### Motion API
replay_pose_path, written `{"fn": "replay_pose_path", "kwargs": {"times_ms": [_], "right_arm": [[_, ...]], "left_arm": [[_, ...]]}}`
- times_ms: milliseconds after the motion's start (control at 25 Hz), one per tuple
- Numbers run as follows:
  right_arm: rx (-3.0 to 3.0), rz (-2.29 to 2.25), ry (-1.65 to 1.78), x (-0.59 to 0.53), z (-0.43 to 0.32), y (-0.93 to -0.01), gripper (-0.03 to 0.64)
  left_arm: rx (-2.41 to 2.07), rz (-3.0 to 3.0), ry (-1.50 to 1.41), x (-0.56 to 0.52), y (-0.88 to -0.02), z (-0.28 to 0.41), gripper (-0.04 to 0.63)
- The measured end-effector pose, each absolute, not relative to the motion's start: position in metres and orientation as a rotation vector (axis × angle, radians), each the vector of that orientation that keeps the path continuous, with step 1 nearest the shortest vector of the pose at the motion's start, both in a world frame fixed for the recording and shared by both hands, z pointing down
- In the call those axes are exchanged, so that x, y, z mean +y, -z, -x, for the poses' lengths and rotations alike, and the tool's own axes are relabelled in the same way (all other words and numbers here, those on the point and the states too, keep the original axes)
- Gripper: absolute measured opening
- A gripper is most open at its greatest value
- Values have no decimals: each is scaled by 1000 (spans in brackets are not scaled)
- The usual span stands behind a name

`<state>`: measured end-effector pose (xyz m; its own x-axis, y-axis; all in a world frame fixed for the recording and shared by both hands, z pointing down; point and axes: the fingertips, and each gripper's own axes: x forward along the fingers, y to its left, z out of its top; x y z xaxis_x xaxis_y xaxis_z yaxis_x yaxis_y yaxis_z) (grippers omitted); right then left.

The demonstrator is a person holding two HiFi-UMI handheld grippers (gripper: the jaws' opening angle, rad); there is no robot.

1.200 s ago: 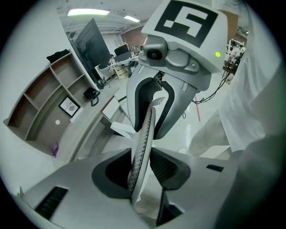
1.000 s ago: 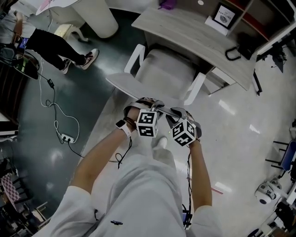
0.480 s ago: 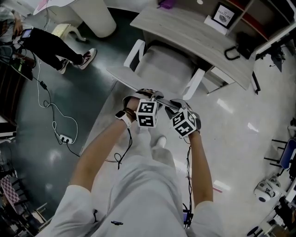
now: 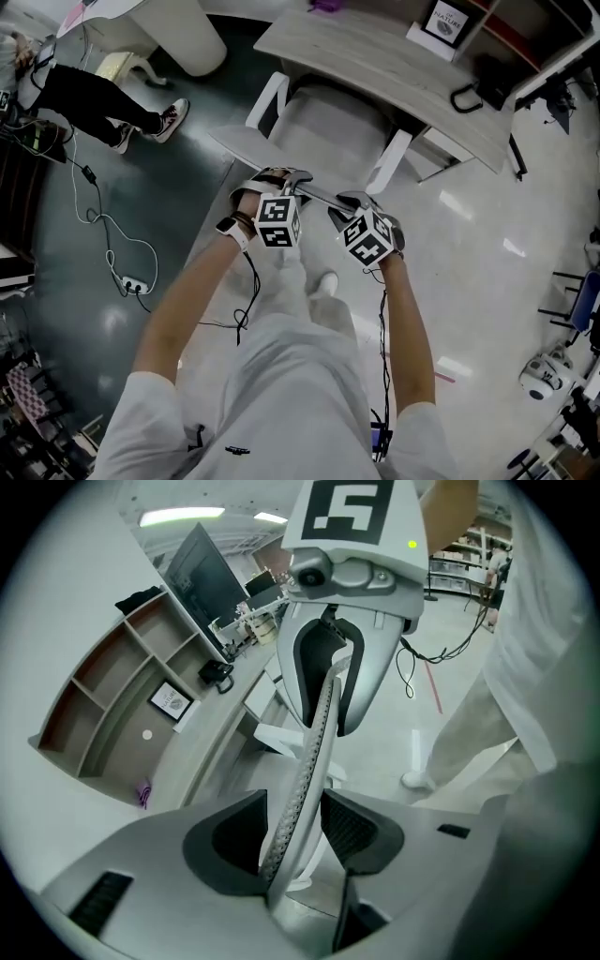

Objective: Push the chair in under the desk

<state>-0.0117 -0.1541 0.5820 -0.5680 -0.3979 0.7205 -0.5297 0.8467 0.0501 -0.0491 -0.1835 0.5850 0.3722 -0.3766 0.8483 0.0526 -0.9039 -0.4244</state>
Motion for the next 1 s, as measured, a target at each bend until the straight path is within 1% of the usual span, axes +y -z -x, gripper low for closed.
{"fn": "replay_pose_path", "kwargs": {"times_ms": [80,240,440,600,1000], "right_arm": [[-2246,-678,-218,-155,9,-582,127],[-2253,-658,-220,-158,5,-581,127],[-2226,-676,-214,-171,-23,-583,137],[-2243,-581,-230,-176,-40,-583,135],[-2273,-392,-360,-171,-37,-582,121]], "left_arm": [[248,2256,1566,-184,-585,47,172],[278,2270,1570,-188,-584,42,179],[331,2280,1551,-196,-585,16,178],[377,2274,1532,-200,-583,1,175],[353,2258,1460,-204,-583,1,181]]}}
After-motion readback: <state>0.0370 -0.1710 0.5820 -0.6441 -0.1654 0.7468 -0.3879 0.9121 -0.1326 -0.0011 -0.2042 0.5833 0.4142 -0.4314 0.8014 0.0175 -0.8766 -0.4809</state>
